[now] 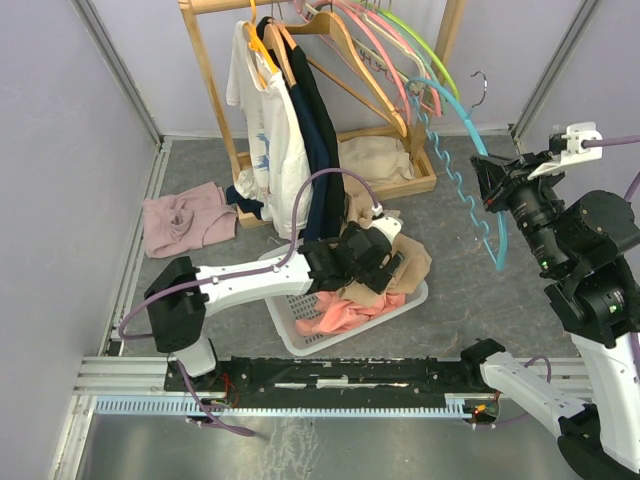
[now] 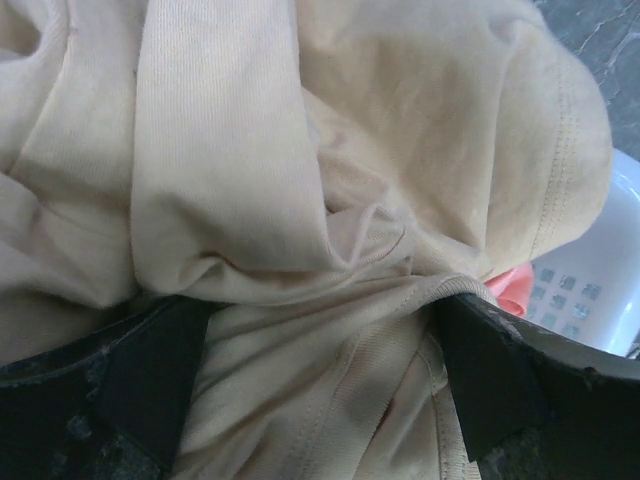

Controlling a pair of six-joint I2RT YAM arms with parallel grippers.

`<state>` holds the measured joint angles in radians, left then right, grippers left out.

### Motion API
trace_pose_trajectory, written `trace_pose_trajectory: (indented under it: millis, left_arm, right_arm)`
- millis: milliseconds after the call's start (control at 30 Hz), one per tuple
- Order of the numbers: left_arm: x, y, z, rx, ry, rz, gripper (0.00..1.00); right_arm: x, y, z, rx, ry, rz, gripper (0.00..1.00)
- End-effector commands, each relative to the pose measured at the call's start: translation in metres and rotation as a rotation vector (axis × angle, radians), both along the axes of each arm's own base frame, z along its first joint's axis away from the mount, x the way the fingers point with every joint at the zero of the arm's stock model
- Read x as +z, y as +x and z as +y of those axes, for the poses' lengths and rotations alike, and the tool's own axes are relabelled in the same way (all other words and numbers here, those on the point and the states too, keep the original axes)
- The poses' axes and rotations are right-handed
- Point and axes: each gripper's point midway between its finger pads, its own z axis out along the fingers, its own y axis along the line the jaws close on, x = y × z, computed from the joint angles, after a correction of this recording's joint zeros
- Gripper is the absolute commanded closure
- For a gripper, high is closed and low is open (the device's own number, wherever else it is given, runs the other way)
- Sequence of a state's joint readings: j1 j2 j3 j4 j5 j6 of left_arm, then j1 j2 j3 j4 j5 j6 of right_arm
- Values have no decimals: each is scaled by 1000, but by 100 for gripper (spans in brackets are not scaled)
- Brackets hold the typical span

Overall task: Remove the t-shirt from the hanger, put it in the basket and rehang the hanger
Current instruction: Place the T-shirt in the bin.

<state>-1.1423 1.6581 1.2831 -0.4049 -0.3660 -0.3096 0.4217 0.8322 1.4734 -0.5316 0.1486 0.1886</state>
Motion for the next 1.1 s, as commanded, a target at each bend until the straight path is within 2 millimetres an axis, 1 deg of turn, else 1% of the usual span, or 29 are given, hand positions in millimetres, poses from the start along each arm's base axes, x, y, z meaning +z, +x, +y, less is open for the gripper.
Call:
trace_pose_trajectory:
  millis: [0,67,133,200,233,300,367,400,467,500,567,667,800,867,900,1067]
  left_arm:
    - [-20,2,-6,37,5,11,0]
    - [-29,1,-5,40,24,20,3]
    - [-37,2,-4,43,44,25,9]
    - [-43,2,-4,45,61,29,18]
    - [-47,2,-3,49,72,32,25]
    - [-53,1,-1,54,87,40,41]
    - [-56,1,1,55,92,43,63]
    - [-55,0,1,53,88,44,71]
    - [-46,-1,2,52,72,35,94]
    - [-36,-1,1,52,55,26,97]
    - [-12,-1,0,50,11,-7,97]
    - [38,-2,3,56,-57,-83,97]
    - [108,-11,12,55,-156,-177,97]
    - [137,-15,21,68,-191,-213,97]
    - [150,-13,31,94,-196,-248,97]
    - [210,-16,62,154,-271,-371,97]
  right_arm:
    - [22,-6,-4,-8,34,-81,99]
    - [23,-7,-6,-13,35,-84,99]
    - [23,-9,-6,-12,36,-85,99]
    - [23,-9,-7,-14,36,-85,99]
    - [23,-9,-6,-13,35,-85,99]
    - [22,-9,-7,-15,35,-84,99]
    - [22,-9,-7,-17,34,-82,99]
    - [21,-9,-8,-19,34,-81,99]
    - [21,-9,-8,-22,34,-82,99]
    - [22,-9,-9,-24,34,-84,99]
    - [22,-9,-9,-23,34,-84,99]
    - [21,-9,-9,-27,36,-82,99]
    - [17,-8,-8,-24,37,-72,99]
    - [16,-8,-7,-20,41,-69,99]
    - [16,-8,-7,-19,44,-70,99]
    - [15,-9,-6,-13,55,-66,99]
